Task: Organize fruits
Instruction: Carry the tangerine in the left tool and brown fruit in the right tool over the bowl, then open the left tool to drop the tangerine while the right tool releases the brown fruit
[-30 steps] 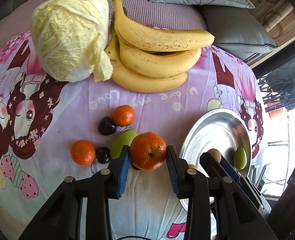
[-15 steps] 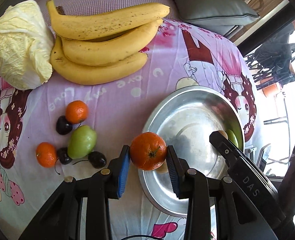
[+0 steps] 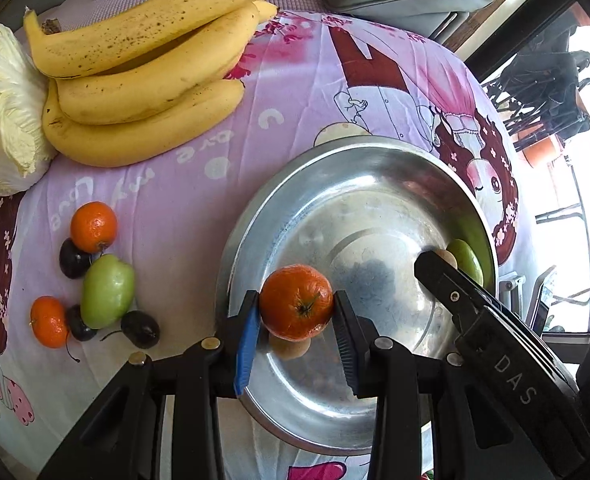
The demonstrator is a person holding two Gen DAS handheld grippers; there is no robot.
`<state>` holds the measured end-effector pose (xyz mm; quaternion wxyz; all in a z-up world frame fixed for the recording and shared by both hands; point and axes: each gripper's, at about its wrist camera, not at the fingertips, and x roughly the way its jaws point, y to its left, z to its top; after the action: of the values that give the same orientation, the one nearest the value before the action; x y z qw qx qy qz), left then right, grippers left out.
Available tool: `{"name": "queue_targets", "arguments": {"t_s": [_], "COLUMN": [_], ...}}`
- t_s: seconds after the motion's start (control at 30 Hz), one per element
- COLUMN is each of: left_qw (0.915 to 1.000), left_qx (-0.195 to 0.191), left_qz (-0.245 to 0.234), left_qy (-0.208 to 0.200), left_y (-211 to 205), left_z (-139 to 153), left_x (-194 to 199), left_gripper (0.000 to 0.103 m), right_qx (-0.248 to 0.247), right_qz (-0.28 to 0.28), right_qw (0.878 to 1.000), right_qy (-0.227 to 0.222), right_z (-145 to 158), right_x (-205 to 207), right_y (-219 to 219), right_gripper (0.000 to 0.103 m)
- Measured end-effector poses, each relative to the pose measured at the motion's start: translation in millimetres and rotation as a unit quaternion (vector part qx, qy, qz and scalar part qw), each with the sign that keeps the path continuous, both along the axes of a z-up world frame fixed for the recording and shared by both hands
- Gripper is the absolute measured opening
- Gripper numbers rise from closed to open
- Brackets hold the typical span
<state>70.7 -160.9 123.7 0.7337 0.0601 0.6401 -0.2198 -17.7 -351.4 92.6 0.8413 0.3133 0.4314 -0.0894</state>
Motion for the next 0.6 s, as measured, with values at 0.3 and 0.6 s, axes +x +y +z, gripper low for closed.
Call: {"name": "queue_targets", "arguments": {"t_s": [0.3,0.6], "left_qw": [1.0000,0.9999], "left_qx": [0.007,-0.001], "left_qz": [0.004,0.009], "left_qy": [0.005,0.014], "left_y": [-2.5,0.8], "left_z": [-8.3,-5.7], "left_x": [2.1,4.2], "left_gripper": [0.038,0.039], "right_qx": [0.001,0.001], "right_qz": [-0.001,-0.003], "right_qw": [1.000,1.000], "right_qy": [0.018,0.018], "right_z": [-7.8,-6.1], "right_x": [3.4,2.2], "right_y": [-2.8,-3.9], "right_gripper": [0.029,0.029]}}
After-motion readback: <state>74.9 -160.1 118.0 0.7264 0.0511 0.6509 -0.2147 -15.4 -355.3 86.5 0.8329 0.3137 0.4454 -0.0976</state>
